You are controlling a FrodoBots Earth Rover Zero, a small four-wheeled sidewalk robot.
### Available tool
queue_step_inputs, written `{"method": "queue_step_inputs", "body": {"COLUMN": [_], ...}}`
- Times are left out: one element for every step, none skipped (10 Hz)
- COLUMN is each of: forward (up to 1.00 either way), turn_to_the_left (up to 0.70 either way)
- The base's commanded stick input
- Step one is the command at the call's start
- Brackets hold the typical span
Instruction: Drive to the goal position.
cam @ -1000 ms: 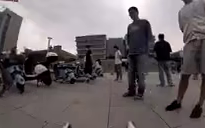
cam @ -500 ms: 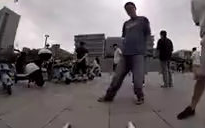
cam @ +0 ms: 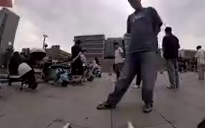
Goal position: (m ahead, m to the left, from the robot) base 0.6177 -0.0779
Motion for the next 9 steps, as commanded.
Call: {"method": "queue_step_inputs", "body": {"forward": [0.54, 0.4, 0.25, 0.1, 0.0, 0.0, 0.0, 0.0, 0.0], "turn_to_the_left": [0.0, 0.0, 0.0, 0.0, 0.0, 0.0, 0.0, 0.0, 0.0]}}
